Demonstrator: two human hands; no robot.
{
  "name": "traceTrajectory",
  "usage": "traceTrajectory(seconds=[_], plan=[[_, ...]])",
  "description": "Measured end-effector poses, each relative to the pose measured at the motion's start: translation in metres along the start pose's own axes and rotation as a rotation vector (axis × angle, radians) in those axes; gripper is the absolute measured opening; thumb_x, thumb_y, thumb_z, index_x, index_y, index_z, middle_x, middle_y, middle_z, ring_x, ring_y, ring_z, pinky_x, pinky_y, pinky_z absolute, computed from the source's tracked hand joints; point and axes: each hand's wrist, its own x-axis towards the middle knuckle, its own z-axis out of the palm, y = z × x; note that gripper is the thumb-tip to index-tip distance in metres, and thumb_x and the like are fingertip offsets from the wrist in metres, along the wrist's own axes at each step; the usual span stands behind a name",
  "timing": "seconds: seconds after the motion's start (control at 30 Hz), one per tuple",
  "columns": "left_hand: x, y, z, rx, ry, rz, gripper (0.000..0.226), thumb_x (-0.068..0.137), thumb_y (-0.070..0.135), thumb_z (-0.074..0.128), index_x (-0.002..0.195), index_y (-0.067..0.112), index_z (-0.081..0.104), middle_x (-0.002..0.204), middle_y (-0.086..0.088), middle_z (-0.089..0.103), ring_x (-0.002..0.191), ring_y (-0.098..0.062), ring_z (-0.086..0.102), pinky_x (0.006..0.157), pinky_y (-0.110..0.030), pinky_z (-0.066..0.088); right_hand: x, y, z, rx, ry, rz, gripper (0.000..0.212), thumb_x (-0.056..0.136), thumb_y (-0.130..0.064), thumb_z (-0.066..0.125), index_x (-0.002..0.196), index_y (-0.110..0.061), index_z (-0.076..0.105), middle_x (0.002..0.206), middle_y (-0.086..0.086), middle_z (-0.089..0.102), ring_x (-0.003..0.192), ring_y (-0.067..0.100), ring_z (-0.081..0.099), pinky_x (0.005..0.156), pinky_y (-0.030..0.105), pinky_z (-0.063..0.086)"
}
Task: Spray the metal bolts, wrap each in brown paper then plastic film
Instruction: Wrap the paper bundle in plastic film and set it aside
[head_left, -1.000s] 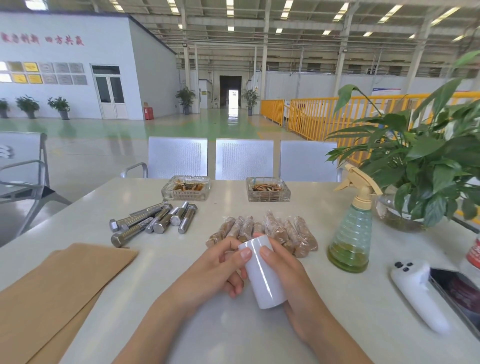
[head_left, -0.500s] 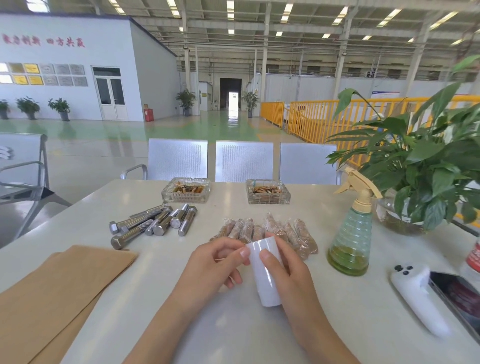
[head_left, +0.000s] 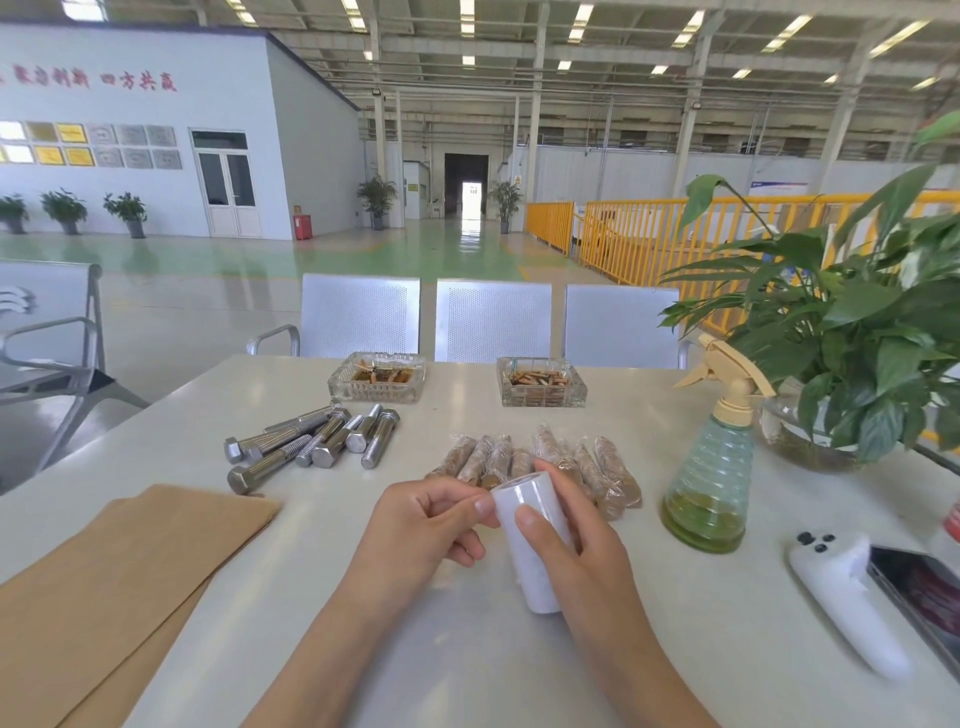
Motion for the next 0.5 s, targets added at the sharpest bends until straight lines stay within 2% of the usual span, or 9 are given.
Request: traceTrajectory(seconds=[0.13,0.3,0.43,0.5], plan=[[-0.0025,0.0,0.0025,0.005,0.016,0.01,0.012,0.095,0.008,0.068,0.089,0.003,0.078,0.087,-0.015,0.077,0.059,-0.018,0.065,0.059,-0.029,0.057,0.0002,0.001,-0.0002,-0.059,0.014,-0.024,0.051,0.081,-0.058,0.068,0.131,-0.06,0.056,0.131,-0.033,0.061,0.122,-0.006,0.058,0.106,0.042,0.052],[-0.0015,-0.0008,0.0064,0.012,0.067,-0.001,0.011,0.093,0.003,0.067,0.085,0.002,0.074,0.074,-0.014,0.072,0.057,-0.02,0.064,0.057,-0.03,0.056,-0.0003,0.0029,-0.0009,-0.121,0.027,-0.055,0.057,0.08,-0.064,0.066,0.135,-0.059,0.053,0.135,-0.037,0.057,0.128,-0.009,0.052,0.111,0.035,0.046],[0.0,-0.001,0.0082,0.037,0.08,-0.001,0.012,0.09,-0.003,0.063,0.082,0.004,0.07,0.069,-0.011,0.068,0.058,-0.021,0.064,0.059,-0.031,0.056,-0.0001,0.0035,-0.0005,-0.116,0.011,-0.047,0.057,0.079,-0.066,0.066,0.134,-0.059,0.054,0.133,-0.038,0.057,0.125,-0.012,0.053,0.103,0.025,0.046],[0.0012,-0.0008,0.0087,0.044,0.084,-0.004,0.015,0.089,-0.003,0.061,0.081,0.006,0.069,0.069,-0.011,0.066,0.057,-0.021,0.063,0.058,-0.03,0.055,0.0007,0.0035,-0.0002,-0.074,0.011,-0.012,0.055,0.079,-0.063,0.067,0.132,-0.055,0.057,0.131,-0.034,0.061,0.121,-0.009,0.057,0.096,0.024,0.049]])
